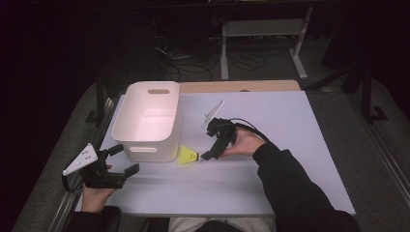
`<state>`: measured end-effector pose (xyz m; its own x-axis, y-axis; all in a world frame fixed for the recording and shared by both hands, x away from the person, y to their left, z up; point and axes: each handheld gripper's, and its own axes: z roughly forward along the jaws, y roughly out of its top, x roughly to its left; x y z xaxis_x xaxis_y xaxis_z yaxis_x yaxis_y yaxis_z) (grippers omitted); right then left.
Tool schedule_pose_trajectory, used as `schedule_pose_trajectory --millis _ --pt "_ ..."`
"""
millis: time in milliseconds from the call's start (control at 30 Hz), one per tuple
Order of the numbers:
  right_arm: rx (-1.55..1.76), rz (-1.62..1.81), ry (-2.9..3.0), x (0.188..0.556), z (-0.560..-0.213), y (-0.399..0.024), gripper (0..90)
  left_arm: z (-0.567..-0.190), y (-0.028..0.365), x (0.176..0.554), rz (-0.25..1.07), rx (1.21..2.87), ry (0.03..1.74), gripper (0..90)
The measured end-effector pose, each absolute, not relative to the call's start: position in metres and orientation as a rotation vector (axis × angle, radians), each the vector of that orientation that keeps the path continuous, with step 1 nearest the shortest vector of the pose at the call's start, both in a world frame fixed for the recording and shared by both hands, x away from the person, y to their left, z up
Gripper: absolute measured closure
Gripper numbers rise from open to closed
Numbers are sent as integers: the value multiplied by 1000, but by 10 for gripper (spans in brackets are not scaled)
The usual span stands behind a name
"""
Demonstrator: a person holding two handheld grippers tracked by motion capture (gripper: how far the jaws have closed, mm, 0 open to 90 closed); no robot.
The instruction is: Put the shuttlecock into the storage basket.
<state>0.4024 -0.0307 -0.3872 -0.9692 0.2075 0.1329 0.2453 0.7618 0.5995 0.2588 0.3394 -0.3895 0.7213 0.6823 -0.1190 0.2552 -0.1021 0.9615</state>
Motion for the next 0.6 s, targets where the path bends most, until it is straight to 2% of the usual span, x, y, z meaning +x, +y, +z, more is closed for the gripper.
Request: schedule_pose_trajectory --millis 600 --pt "-342 -955 -2874 409 -406 -21 0 -389 340 259 426 1679 759 0"
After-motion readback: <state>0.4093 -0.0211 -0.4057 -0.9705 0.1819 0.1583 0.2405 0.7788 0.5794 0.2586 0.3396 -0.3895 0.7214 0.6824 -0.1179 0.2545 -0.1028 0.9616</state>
